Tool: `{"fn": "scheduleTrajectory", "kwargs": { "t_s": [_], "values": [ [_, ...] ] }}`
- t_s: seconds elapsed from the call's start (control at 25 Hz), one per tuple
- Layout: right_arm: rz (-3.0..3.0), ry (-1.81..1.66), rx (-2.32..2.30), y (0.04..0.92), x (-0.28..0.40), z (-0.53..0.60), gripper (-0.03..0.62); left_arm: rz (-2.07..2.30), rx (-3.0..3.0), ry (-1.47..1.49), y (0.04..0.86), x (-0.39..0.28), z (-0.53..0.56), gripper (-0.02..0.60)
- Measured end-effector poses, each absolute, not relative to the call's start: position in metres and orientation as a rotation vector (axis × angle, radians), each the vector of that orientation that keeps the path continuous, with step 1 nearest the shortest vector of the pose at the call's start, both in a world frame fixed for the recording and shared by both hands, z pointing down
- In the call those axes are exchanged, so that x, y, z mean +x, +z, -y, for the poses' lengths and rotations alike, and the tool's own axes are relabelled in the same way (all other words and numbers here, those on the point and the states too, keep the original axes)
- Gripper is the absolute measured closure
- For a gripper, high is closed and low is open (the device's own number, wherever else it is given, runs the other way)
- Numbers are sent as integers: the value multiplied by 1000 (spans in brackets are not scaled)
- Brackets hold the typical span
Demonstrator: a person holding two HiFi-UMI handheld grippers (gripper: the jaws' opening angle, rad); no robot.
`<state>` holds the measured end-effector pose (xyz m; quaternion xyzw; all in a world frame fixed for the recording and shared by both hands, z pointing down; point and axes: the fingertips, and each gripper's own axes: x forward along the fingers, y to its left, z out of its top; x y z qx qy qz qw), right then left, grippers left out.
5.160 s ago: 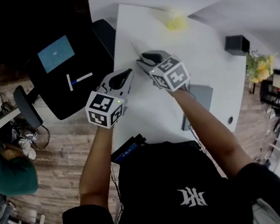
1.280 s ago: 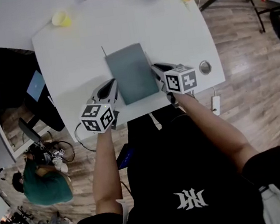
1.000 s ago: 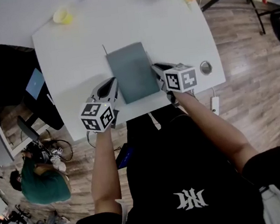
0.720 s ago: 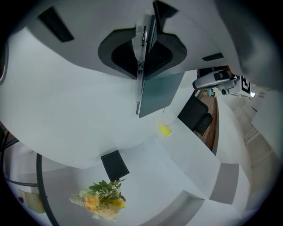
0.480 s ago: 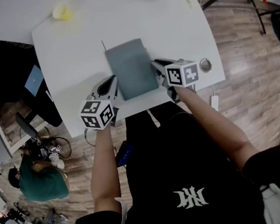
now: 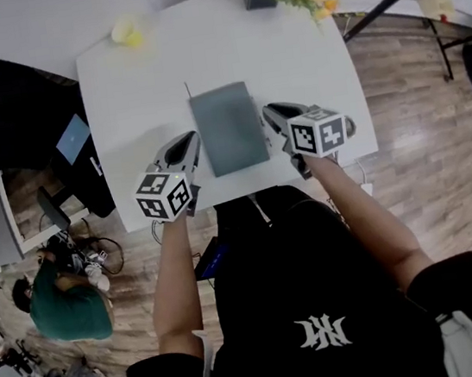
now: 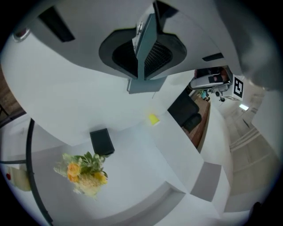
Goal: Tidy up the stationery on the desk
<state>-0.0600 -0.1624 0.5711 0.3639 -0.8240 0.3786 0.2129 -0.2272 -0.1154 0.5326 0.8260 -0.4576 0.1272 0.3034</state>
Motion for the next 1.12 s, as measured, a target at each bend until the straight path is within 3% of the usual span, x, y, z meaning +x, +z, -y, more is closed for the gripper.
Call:
{"fn": "scheduleTrajectory", "kwargs": {
  "t_s": [0.32, 0.6, 0.84, 1.12],
  "values": [
    [2912, 763, 441, 410, -109, 139, 543, 1273, 2369, 195, 436, -222, 113, 578],
    [3219, 316, 151, 291, -104, 100, 545, 1262, 2563, -30, 324, -208, 75, 578],
    [3302, 136, 132, 251, -90, 61, 543, 1292, 2693, -57, 268, -194, 32, 578],
    [3318, 302, 33, 256, -85, -8, 543, 1198, 2748, -24, 269, -182, -31, 578]
  ]
}}
